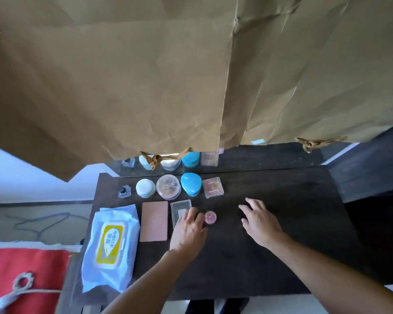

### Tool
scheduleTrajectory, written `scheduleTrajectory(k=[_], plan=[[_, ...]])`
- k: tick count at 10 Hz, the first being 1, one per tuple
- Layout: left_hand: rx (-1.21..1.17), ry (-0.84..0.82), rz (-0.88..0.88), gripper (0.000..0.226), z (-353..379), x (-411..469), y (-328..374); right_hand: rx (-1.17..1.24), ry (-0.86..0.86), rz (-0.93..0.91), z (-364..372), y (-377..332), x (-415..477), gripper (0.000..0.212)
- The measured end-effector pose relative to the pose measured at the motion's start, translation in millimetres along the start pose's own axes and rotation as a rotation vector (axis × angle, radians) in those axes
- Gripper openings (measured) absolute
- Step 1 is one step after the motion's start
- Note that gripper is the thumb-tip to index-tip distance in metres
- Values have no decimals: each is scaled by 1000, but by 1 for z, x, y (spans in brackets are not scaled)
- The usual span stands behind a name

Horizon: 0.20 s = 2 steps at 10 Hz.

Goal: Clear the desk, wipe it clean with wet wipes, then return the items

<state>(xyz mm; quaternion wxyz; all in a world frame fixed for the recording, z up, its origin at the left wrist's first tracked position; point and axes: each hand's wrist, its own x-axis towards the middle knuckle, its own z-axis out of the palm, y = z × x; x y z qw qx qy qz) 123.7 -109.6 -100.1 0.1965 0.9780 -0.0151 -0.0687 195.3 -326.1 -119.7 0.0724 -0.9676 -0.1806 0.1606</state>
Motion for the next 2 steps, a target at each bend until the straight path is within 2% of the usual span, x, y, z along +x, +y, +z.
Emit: scheduleTrajectory(k=[2], plan=[[7,184,-145,11,-15,-53,-48,88,45,-94,-10,-37,-2,38]])
